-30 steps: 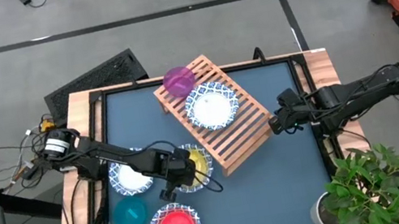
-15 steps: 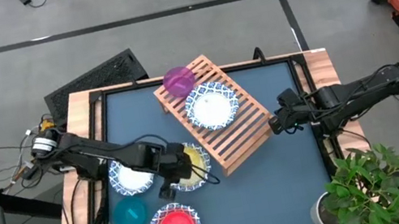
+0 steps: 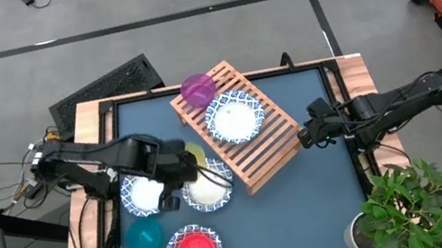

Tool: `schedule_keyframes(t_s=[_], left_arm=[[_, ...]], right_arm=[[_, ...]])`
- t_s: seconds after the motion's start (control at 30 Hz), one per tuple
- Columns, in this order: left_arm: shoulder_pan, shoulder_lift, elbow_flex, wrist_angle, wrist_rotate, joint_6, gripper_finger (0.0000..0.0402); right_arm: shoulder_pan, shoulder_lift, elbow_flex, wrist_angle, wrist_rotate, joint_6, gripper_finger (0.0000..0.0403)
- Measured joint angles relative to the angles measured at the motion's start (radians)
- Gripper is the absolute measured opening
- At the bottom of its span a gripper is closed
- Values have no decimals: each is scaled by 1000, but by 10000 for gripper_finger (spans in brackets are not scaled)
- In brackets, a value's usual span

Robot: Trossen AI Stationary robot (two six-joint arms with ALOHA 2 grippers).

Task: Place and stack bowls onto a shelf
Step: Stack the yellow bowl on top of the violet bowl on the shelf

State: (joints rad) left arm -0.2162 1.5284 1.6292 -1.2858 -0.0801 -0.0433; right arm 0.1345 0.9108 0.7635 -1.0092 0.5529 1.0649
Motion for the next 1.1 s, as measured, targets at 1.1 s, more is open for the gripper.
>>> schedule_keyframes(t_s=[1.1], left_arm=[[518, 113, 164, 188, -190, 764, 0]], right_arm=[[0, 0, 0, 1, 25, 8, 36]])
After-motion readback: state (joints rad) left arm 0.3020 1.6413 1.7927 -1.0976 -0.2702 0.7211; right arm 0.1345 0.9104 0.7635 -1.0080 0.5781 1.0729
